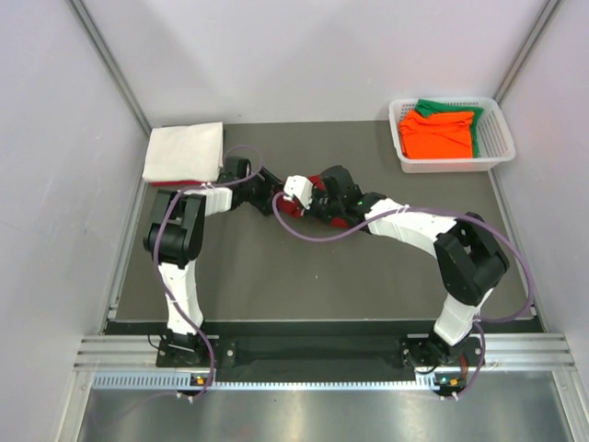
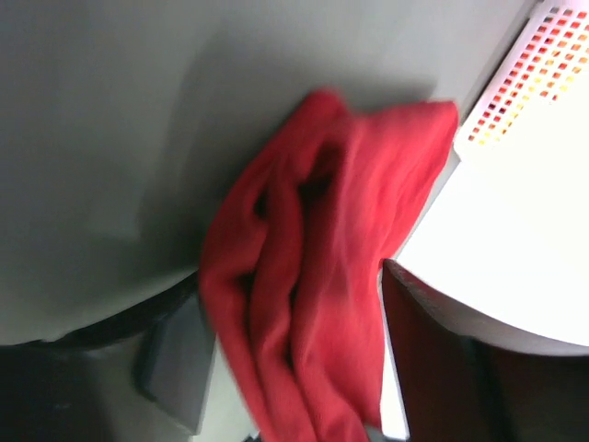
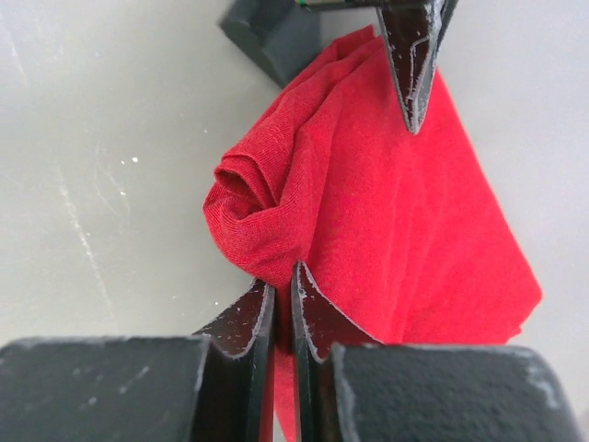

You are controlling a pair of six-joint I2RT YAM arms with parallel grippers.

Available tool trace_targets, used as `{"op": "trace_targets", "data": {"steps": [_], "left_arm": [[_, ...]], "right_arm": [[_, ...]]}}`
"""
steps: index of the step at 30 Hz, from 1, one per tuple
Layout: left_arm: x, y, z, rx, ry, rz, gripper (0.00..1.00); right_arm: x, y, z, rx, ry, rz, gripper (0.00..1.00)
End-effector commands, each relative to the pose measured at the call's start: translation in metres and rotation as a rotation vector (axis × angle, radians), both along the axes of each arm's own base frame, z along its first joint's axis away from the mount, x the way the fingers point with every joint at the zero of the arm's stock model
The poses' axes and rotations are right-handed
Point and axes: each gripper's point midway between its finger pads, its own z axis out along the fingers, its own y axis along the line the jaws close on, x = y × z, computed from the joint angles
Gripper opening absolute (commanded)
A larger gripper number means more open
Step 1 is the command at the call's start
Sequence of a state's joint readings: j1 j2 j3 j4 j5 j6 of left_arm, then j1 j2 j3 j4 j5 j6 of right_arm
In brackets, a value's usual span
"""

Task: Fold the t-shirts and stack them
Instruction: Neatly place the folded tshirt to the corner

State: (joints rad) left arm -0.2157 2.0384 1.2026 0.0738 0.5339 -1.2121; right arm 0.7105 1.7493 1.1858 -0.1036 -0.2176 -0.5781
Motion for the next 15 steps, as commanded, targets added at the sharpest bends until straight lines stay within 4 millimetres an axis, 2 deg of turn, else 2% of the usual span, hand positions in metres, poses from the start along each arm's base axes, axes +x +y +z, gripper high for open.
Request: {"op": "trace_targets", "data": {"steps": [1,2,3,4,5,6,7,8,9,10,11,12,14,15], "left_arm": [[0.019,0.001,0.001,0.035,-0.062,-0.01,0.7],[0.021,0.002,-0.001,0.046,-0.064,-0.01,0.65],[0.024,0.003,0.001,0.054,-0.071,-0.016,0.52],[0.024,0.004,-0.003,0.076,-0.084,-0.037,0.41],[0.024,0.004,-0.001,0.086,-0.095,-0.053,0.33],[0.031,0.005,0.007,0.106,-0.128,-0.062,0.25],[0.022,0.009,0.003,0.158,-0.104,-0.102,0.07],[0.021,0.012,0.006,0.191,-0.113,-0.123,0.04],[0.027,0.017,0.015,0.243,-0.137,-0.128,0.0],[0.019,0.024,0.019,0.312,-0.15,-0.181,0.0],[0.018,0.028,0.024,0.35,-0.165,-0.201,0.0],[0.023,0.035,0.04,0.402,-0.207,-0.203,0.0],[0.014,0.047,0.047,0.501,-0.227,-0.271,0.0],[0.016,0.05,0.063,0.53,-0.271,-0.281,0.0]], "right_arm": [[0.001,0.012,0.055,0.136,-0.076,0.014,0.06],[-0.001,0.012,0.055,0.134,-0.077,0.013,0.12],[-0.005,0.012,0.058,0.133,-0.084,0.015,0.16],[-0.011,0.01,0.052,0.118,-0.079,0.017,0.21],[-0.013,0.007,0.051,0.105,-0.092,0.002,0.32],[-0.02,0.008,0.057,0.106,-0.112,0.0,0.38],[-0.022,-0.001,0.051,0.087,-0.117,-0.045,0.52],[-0.025,-0.004,0.05,0.085,-0.115,-0.063,0.58],[-0.029,-0.008,0.06,0.103,-0.121,-0.082,0.63],[-0.034,-0.016,0.054,0.098,-0.083,-0.116,0.68],[-0.038,-0.021,0.053,0.095,-0.072,-0.13,0.7],[-0.044,-0.027,0.06,0.104,-0.069,-0.146,0.71],[-0.052,-0.039,0.056,0.111,-0.045,-0.191,0.76],[-0.058,-0.045,0.064,0.129,-0.052,-0.197,0.77]]}}
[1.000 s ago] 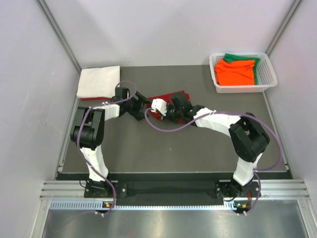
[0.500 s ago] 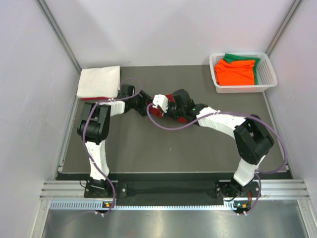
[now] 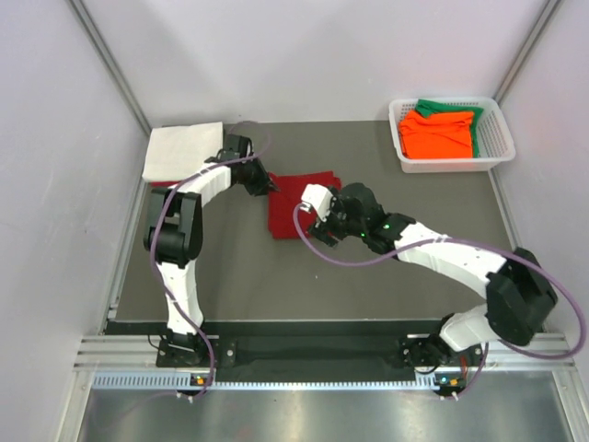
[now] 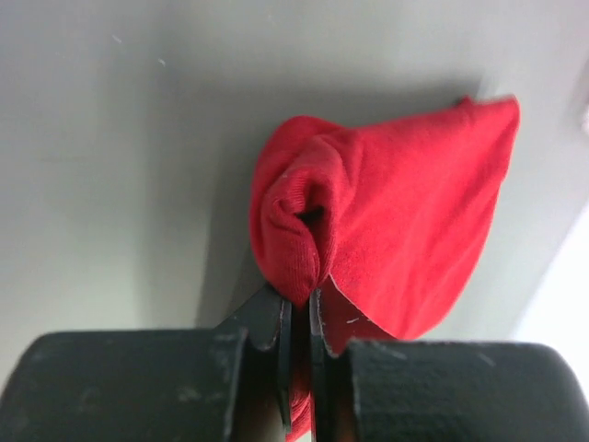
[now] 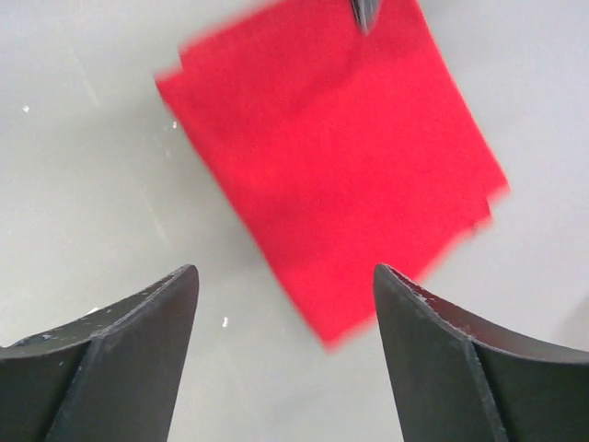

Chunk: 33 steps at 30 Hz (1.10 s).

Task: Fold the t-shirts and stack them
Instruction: Neatly place the folded tshirt to the corner

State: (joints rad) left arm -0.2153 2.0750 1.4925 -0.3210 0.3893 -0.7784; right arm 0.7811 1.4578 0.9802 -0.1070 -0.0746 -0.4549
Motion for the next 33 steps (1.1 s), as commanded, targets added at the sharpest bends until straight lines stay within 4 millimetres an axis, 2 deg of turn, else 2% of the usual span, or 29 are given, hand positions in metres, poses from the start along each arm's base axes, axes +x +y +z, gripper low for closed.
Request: {"op": "trace_targets", "data": {"steps": [1,2,3,5,6,8,10,11,13,14,16,19,20,26,27,29,33], "left_arm": [[-0.005,0.031,0.059,0.227,-0.182,-0.148,0.0],[-0.008,0.034,0.064,0.25,-0.193,-0.172,0.0],[-0.008,0.036,0.078,0.272,-0.236,-0.19,0.0],[-0.004,0.05,0.088,0.367,-0.286,-0.213,0.0],[-0.001,0.055,0.099,0.402,-0.312,-0.209,0.0],[0.005,0.068,0.108,0.491,-0.355,-0.234,0.0],[0.013,0.077,0.126,0.584,-0.42,-0.284,0.0],[0.021,0.08,0.142,0.616,-0.462,-0.289,0.0],[0.025,0.087,0.149,0.695,-0.495,-0.36,0.0],[0.032,0.091,0.161,0.729,-0.525,-0.361,0.0],[0.036,0.098,0.158,0.792,-0.525,-0.429,0.0],[0.047,0.121,0.161,0.903,-0.517,-0.434,0.0],[0.055,0.139,0.165,0.946,-0.523,-0.424,0.0],[0.077,0.154,0.168,1.013,-0.565,-0.431,0.0],[0.083,0.155,0.174,1.025,-0.586,-0.421,0.0],[0.091,0.161,0.17,1.047,-0.589,-0.429,0.0],[0.11,0.175,0.179,1.083,-0.617,-0.396,0.0]], "right_arm": [[-0.013,-0.019,0.023,0.072,-0.003,-0.085,0.77],[-0.016,-0.022,0.024,0.077,0.001,-0.09,0.78],[-0.021,-0.025,0.032,0.095,-0.006,-0.089,0.79],[-0.028,-0.03,0.03,0.11,0.011,-0.099,0.79],[-0.031,-0.032,0.037,0.129,0.005,-0.097,0.79],[-0.036,-0.033,0.035,0.142,0.02,-0.097,0.8],[-0.039,-0.035,0.034,0.151,0.031,-0.101,0.8],[-0.041,-0.036,0.034,0.155,0.031,-0.101,0.8],[-0.045,-0.037,0.029,0.149,0.041,-0.097,0.8],[-0.045,-0.039,0.029,0.149,0.041,-0.1,0.8],[-0.047,-0.041,0.026,0.139,0.043,-0.094,0.8],[-0.049,-0.044,0.028,0.14,0.03,-0.094,0.81],[-0.049,-0.045,0.028,0.151,0.021,-0.098,0.82],[-0.052,-0.041,0.023,0.164,0.056,-0.092,0.82],[-0.053,-0.041,0.02,0.158,0.066,-0.091,0.81],[-0.053,-0.04,0.019,0.151,0.073,-0.087,0.81],[-0.052,-0.04,0.014,0.123,0.084,-0.084,0.81]]}}
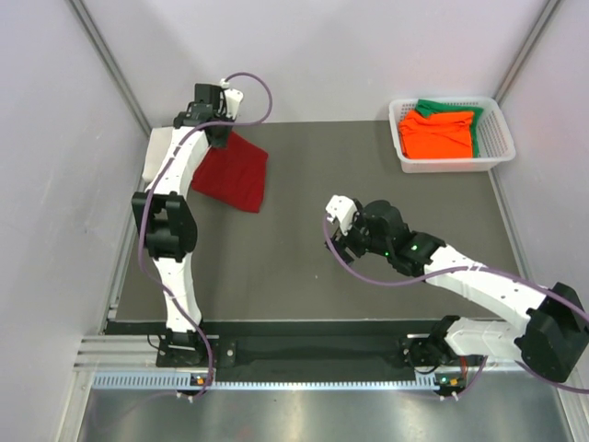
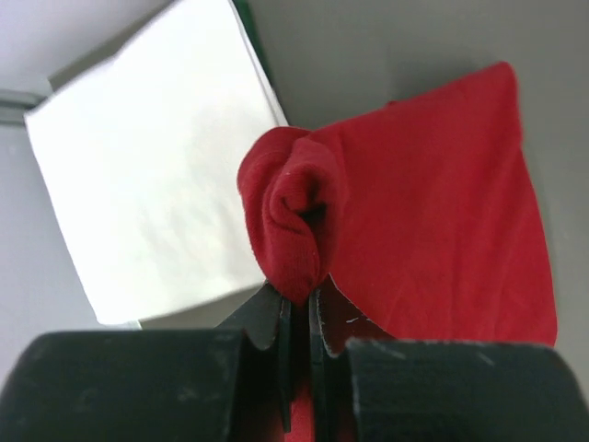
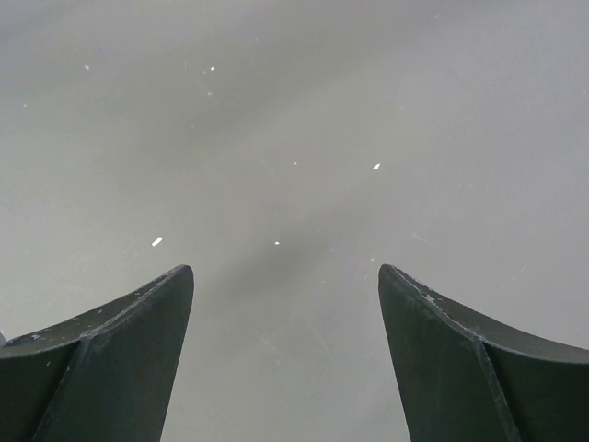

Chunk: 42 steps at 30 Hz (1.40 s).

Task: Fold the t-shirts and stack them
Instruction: Neatly place the folded tshirt to the corner

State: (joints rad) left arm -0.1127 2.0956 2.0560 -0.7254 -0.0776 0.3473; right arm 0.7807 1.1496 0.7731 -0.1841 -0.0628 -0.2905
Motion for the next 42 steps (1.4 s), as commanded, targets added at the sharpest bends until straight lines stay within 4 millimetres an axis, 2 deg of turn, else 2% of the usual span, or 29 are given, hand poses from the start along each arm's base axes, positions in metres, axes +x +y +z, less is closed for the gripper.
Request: {"op": "trace_targets", "data": {"steps": [1,7,11,14,25,32,36,42], "left_arm": [[0.031,0.014,0.053,0.055,-0.176,-0.007,0.0],[0.038,0.027,0.067,0.114,-0.222,0.039,0.0],[0.041,0.034,0.084,0.137,-0.271,0.054,0.0],[0.043,0.04,0.088,0.162,-0.284,0.072,0.0],[0.045,0.039,0.122,0.145,-0.36,0.079,0.0],[0.04,0.042,0.118,0.169,-0.339,0.079,0.0],[0.036,0.044,0.126,0.183,-0.353,0.077,0.0],[0.039,0.054,0.118,0.18,-0.337,0.078,0.0]], "right_arm": [[0.002,0.008,0.007,0.019,0.002,0.016,0.81],[0.002,0.017,0.005,0.03,0.026,0.038,0.81],[0.005,0.019,0.002,0.019,0.031,0.043,0.81],[0.004,0.021,-0.003,0.012,0.042,0.05,0.81],[0.003,0.021,-0.008,0.003,0.057,0.053,0.81],[0.004,0.025,-0.008,0.004,0.059,0.058,0.81],[0.003,0.024,-0.01,0.0,0.066,0.056,0.81],[0.002,0.026,-0.014,-0.002,0.082,0.057,0.81]]}}
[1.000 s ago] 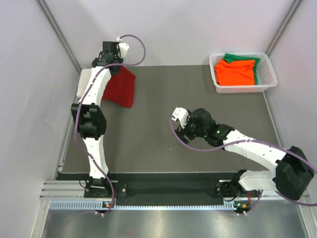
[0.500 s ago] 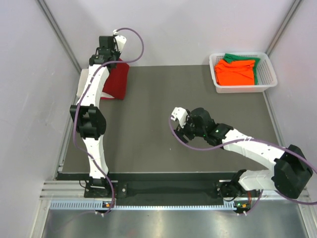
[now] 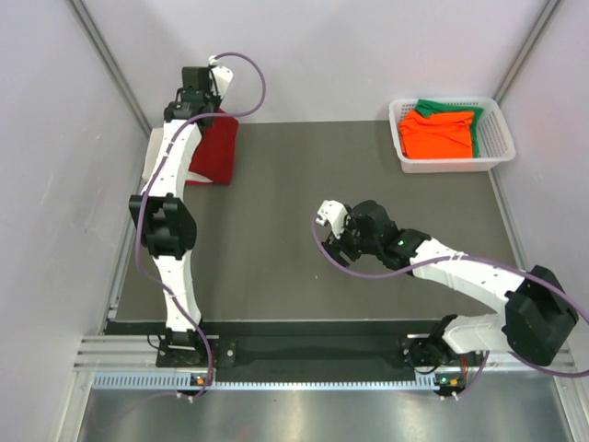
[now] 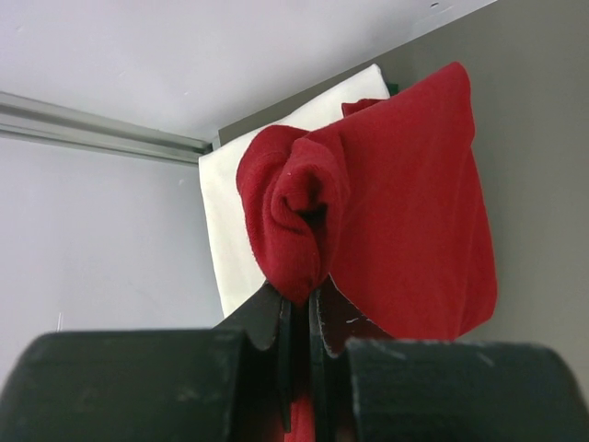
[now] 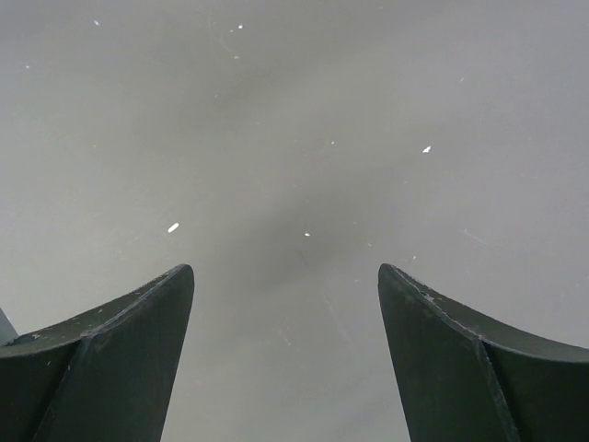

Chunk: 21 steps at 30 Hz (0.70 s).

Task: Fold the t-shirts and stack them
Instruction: Neatly place the folded tshirt to the corner

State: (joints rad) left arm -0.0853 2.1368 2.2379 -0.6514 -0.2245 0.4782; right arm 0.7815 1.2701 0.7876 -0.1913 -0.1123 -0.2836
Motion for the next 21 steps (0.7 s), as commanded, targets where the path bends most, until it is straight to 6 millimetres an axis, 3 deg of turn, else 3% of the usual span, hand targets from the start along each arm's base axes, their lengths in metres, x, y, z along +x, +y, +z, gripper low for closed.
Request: {"op": "trace_targets", "data": {"steps": [1,7,11,12,21], "left_arm": [[0.003,0.016,0.046,0.007,-0.127,0.009,0.0],[0.009,0.037,0.039,0.002,-0.121,0.027,0.0],[0.019,0.034,0.031,-0.016,-0.123,0.002,0.0],[0.019,0.052,0.031,-0.02,-0.125,0.026,0.0],[0.041,0.073,0.006,-0.058,-0.129,0.048,0.0]], "right_arm": [[0.006,0.016,0.022,0.055,-0.024,0.015,0.81],[0.007,0.013,0.017,0.032,-0.013,0.008,0.81],[0.007,0.015,0.012,0.023,0.003,0.005,0.81],[0.008,0.015,0.013,0.023,0.003,0.005,0.81],[0.011,0.017,0.008,0.005,0.023,-0.002,0.82]]}}
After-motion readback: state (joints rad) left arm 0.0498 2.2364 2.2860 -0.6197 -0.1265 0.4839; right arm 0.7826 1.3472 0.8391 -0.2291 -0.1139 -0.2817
